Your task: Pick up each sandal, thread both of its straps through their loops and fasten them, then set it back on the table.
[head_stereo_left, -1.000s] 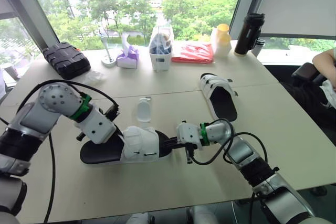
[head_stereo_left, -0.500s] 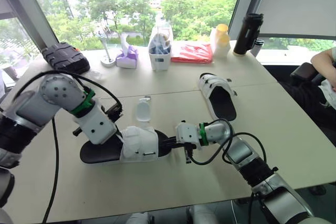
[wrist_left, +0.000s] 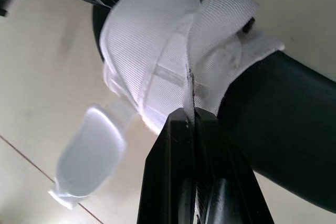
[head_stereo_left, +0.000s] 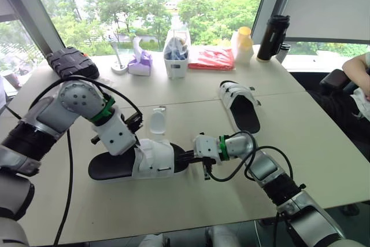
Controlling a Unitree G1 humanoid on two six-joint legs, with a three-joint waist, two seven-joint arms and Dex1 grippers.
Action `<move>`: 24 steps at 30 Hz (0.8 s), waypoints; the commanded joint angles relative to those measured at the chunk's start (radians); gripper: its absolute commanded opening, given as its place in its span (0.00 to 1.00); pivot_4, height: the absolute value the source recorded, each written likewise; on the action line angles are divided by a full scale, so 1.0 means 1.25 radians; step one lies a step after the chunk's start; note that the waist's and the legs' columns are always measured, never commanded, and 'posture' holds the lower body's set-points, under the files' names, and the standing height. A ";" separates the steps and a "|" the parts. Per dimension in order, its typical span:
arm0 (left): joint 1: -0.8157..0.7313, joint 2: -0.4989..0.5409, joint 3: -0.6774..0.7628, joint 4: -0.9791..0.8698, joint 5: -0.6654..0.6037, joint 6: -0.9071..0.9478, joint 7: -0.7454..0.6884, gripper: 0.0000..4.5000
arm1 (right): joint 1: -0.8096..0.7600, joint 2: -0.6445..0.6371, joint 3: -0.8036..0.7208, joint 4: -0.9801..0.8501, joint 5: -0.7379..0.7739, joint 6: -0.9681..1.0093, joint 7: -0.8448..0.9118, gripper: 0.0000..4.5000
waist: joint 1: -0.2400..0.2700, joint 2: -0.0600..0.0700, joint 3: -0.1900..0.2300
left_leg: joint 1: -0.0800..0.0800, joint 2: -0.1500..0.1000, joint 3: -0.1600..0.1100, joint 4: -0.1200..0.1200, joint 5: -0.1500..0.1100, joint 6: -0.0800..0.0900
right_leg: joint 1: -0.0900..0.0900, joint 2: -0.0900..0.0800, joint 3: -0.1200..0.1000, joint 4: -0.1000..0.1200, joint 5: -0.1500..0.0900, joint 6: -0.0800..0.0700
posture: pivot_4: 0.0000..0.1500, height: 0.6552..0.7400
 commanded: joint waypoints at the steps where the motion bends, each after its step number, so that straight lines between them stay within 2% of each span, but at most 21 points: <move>1: -0.022 -0.003 -0.011 0.032 0.026 -0.021 -0.003 0.07 | 0.001 -0.001 0.009 0.010 -0.017 0.007 -0.001 0.00 | 0.000 0.000 0.000 | 0.000 0.000 0.000 0.000 0.000 0.000 | 0.000 0.000 0.000 0.000 0.000 0.000 | 1.00 1.00; 4: -0.023 -0.020 -0.001 0.055 0.041 -0.032 -0.003 0.29 | 0.006 -0.003 0.009 0.005 -0.016 0.009 -0.002 0.00 | 0.000 0.000 0.000 | 0.000 0.000 0.000 0.000 0.000 0.000 | 0.000 0.000 0.000 0.000 0.000 0.000 | 1.00 1.00; 7: -0.019 -0.029 0.014 0.057 0.044 -0.032 -0.003 0.64 | 0.008 -0.003 0.009 0.002 -0.016 0.011 -0.004 0.00 | 0.000 0.000 0.000 | 0.000 0.000 0.000 0.000 0.000 0.000 | 0.000 0.000 0.000 0.000 0.000 0.000 | 1.00 1.00; 10: -0.029 -0.063 0.048 0.092 0.076 -0.066 0.049 0.98 | 0.011 -0.004 0.009 -0.002 -0.014 0.013 -0.004 0.00 | 0.000 0.000 0.000 | 0.000 0.000 0.000 0.000 0.000 0.000 | 0.000 0.000 0.000 0.000 0.000 0.000 | 1.00 1.00; 16: -0.025 -0.065 0.107 0.118 0.114 -0.006 0.113 1.00 | 0.011 -0.003 0.010 -0.001 -0.014 0.012 -0.005 0.00 | -0.001 0.000 0.000 | 0.000 0.000 0.000 0.000 0.000 0.000 | 0.000 0.000 0.000 0.000 0.000 0.000 | 1.00 1.00; 19: 0.007 -0.051 0.149 0.111 0.096 0.069 0.135 1.00 | 0.012 -0.002 0.012 -0.003 -0.014 0.011 -0.006 0.00 | -0.002 0.000 0.000 | 0.000 0.000 0.000 0.000 0.000 0.000 | 0.000 0.000 0.000 0.000 0.000 0.000 | 1.00 1.00; 24: 0.135 -0.060 0.276 -0.013 -0.103 0.437 0.152 1.00 | 0.013 -0.001 0.014 -0.003 -0.014 0.011 -0.005 0.00 | -0.007 0.000 0.000 | 0.000 0.000 0.000 0.000 0.000 0.000 | 0.000 0.000 0.000 0.001 0.000 0.000 | 1.00 1.00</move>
